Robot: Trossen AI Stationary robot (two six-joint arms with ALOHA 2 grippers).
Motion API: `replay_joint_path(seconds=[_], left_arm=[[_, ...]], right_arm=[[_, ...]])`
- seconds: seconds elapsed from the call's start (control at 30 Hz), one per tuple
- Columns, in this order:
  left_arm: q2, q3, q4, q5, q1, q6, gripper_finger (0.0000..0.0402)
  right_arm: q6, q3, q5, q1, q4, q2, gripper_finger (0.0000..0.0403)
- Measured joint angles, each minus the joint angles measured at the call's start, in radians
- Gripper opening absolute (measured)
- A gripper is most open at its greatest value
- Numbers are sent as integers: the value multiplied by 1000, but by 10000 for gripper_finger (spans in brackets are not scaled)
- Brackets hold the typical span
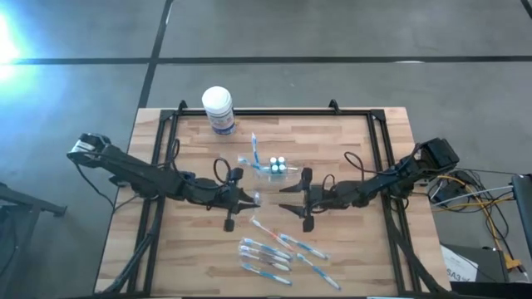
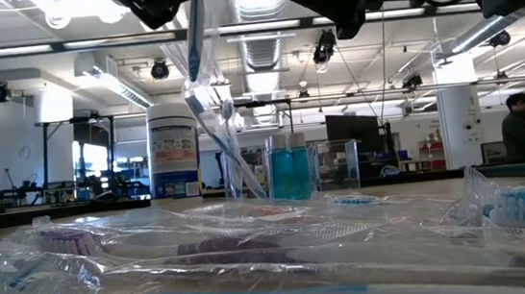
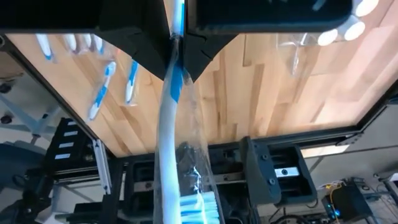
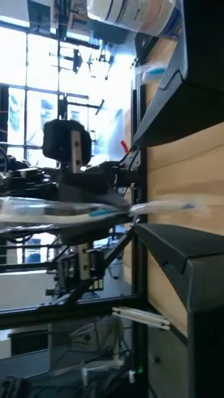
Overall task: Pick & Place toothbrushing station
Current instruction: Put the blue toothbrush in the transparent organizer
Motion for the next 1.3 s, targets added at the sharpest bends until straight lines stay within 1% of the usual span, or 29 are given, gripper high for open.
replay_joint_path(seconds=[0.1,0.23,0.33,0.47,0.53,0.8,0.87,1.07,1.2,1.3], left_arm=[[13,0,21,-1,0,2,21],[26,0,47,-3,0,8,21],[31,0,48,-3,0,9,21],[31,0,50,-5,2,9,21],[31,0,51,-6,2,9,21],[31,0,49,-5,4,16,21],[31,0,49,-5,7,18,21],[31,1,52,-27,18,18,21],[31,1,43,-30,19,18,21],[30,1,31,-31,19,18,21]], right_arm=[[28,23,-42,-3,-3,0,219],[54,68,-72,-13,-47,0,221],[58,122,-95,-17,-123,1,221],[60,202,-102,-19,-274,2,221],[61,229,-102,-23,-309,2,221],[103,261,-105,-48,-344,2,221],[120,261,-124,-59,-352,3,221],[129,322,-193,-74,-343,76,221],[98,377,-194,-75,-345,131,220],[83,394,-195,-75,-341,138,208]])
